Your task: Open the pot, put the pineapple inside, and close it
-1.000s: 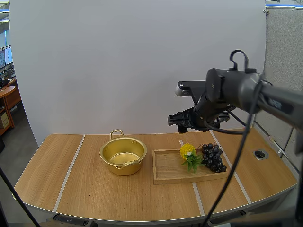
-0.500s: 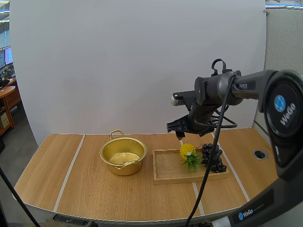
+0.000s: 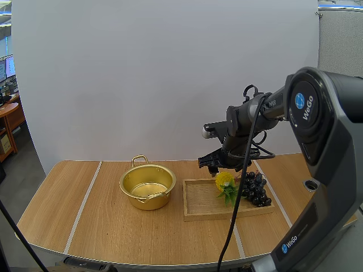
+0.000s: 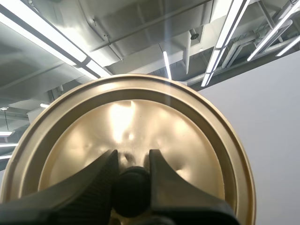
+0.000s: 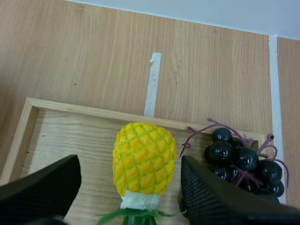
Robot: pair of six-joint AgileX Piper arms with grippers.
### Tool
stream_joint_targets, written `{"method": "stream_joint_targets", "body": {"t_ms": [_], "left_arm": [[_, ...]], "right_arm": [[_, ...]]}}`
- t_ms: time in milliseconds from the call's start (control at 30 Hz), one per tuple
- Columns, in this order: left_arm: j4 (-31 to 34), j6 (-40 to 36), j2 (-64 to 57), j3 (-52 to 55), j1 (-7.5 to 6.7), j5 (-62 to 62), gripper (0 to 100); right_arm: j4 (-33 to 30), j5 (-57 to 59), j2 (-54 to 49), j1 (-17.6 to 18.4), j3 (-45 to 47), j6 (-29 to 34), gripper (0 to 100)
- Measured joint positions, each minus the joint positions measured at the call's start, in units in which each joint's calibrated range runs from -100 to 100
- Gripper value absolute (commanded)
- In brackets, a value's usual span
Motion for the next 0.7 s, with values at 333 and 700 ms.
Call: {"method": "stream_joint_targets", "body": {"t_ms": [333, 700], "left_arm": [[0.00, 0.00, 0.00, 0.00, 0.00, 0.00, 0], [0.00, 0.00, 0.00, 0.00, 0.00, 0.00, 0]], "right_arm": [[-0.26, -0.79, 2.99, 0.00, -1.53, 0.00, 100], [-0.35, -2.75, 7.37, -1.06, -1.80, 0.00, 100]]}}
